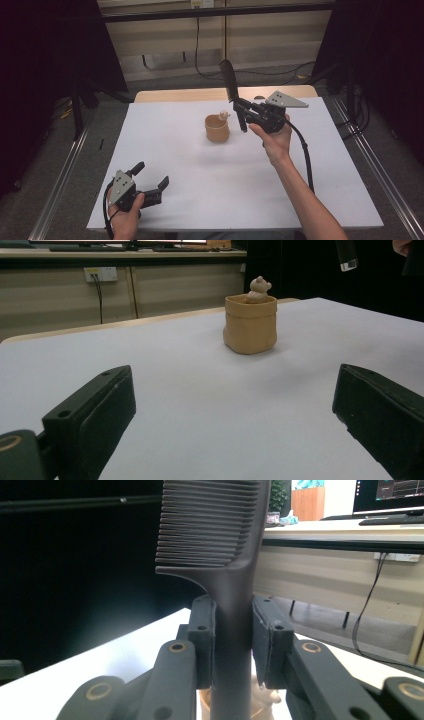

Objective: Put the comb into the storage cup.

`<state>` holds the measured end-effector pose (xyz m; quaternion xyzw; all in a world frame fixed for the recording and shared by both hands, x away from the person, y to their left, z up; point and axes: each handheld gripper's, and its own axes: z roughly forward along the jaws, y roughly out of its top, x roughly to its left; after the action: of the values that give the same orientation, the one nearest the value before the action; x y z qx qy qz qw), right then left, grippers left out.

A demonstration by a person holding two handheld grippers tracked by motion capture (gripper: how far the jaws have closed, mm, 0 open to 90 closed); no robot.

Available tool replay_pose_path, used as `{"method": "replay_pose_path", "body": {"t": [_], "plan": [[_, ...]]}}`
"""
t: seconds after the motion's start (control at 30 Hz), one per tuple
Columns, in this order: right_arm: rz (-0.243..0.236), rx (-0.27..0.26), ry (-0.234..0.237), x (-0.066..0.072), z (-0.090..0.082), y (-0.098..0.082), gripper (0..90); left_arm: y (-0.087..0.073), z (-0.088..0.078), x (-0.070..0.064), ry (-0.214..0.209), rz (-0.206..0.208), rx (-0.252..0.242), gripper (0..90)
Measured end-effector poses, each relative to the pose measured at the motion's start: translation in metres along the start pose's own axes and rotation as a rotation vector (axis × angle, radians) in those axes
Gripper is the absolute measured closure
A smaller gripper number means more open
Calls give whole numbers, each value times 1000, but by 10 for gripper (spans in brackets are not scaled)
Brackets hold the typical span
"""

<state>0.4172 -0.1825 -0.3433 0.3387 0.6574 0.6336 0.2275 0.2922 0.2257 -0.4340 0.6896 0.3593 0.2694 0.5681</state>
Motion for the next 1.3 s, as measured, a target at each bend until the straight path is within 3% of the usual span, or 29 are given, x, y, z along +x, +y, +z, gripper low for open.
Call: {"method": "replay_pose_path", "body": {"t": [0.47,0.8,1.3], "plan": [[2,11,-4,-4,25,1,727,0,0,1,4,2,0,37],[19,4,-13,-3,37,-1,727,0,0,0,2,4,-4,37],[9,18,-14,0,59,0,727,0,-1,1,3,6,-4,37]]}}
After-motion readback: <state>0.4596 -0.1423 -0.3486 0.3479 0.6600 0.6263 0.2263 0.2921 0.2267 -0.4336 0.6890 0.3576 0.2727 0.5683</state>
